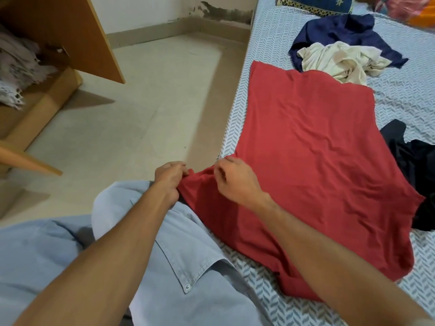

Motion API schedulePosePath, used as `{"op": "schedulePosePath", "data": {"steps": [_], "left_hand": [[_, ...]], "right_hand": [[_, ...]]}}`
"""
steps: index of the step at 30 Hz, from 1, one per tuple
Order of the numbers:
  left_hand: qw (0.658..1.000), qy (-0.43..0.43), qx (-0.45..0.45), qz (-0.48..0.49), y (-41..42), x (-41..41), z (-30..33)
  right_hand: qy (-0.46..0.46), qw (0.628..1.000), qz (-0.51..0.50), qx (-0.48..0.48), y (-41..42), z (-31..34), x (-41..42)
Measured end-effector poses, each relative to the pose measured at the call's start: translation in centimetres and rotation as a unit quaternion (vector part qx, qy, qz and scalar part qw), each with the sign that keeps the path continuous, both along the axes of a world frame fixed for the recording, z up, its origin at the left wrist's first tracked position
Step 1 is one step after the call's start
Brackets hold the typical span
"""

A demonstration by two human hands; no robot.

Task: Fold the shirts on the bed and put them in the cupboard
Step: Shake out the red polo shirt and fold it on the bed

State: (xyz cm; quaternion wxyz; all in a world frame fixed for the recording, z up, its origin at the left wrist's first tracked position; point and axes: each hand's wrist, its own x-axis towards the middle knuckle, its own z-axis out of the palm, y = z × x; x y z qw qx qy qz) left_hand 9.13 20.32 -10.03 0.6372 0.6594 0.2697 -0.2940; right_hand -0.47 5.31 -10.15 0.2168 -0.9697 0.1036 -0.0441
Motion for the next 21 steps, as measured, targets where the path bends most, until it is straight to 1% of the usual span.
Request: {"op": "schedulePosePath", "data": {"steps": [1, 2, 4, 5, 7, 8, 9, 10, 12, 13, 14, 16, 18, 21], "left_hand": [[1.0, -0.017, -0.005, 0.015, 0.2, 0.2, -0.1], [0.999, -0.031, -0.006, 0.027, 0.2, 0.2, -0.1], [0.997, -0.053, 0.002, 0.048, 0.8, 0.6, -0.4], [0.997, -0.06, 0.005, 0.053, 1.1, 0.6, -0.5], [0.995, -0.078, 0.023, 0.063, 1.6, 0.5, -0.9], [0.994, -0.084, 0.036, 0.068, 1.9, 0.5, -1.0], [0.992, -0.088, 0.046, 0.072, 2.1, 0.5, -1.2], [0.992, -0.093, 0.055, 0.073, 2.2, 0.5, -1.3], [0.989, -0.103, 0.086, 0.059, 2.4, 0.6, -1.7], [0.987, -0.112, 0.111, 0.041, 2.3, 0.6, -2.0], [0.982, -0.125, 0.139, 0.016, 2.1, 0.6, -2.2], [0.967, -0.144, 0.203, -0.061, 1.4, 0.4, -2.5], [0.937, -0.162, 0.264, -0.16, 0.3, 0.3, -2.3], [0.858, -0.235, 0.346, -0.297, -1.5, 0.1, -2.3]], "right_hand": [[0.021, 0.999, -0.012, -0.028, -0.4, 0.3, 2.1], [0.066, 0.996, -0.02, -0.061, -0.9, 0.7, 3.9], [0.19, 0.975, 0.001, -0.119, -1.4, 1.7, 7.4], [0.265, 0.955, 0.017, -0.13, -1.5, 2.1, 8.8], [0.403, 0.904, 0.051, -0.136, -1.5, 1.8, 11.1], [0.442, 0.885, 0.069, -0.129, -1.5, 1.2, 12.1], [0.454, 0.879, 0.088, -0.116, -1.4, 0.7, 12.7], [0.435, 0.89, 0.095, -0.096, -1.5, 0.2, 13.0], [0.334, 0.938, 0.068, -0.062, -1.9, -0.8, 12.5], [0.287, 0.955, 0.049, -0.056, -2.1, -1.2, 11.8], [0.253, 0.964, 0.045, -0.064, -2.4, -1.4, 10.9], [0.216, 0.971, 0.06, -0.083, -2.8, -1.9, 9.5], [0.162, 0.984, 0.053, -0.05, -3.4, -2.2, 8.8], [0.051, 0.998, -0.012, 0.042, -5.1, -2.0, 8.3]]}}
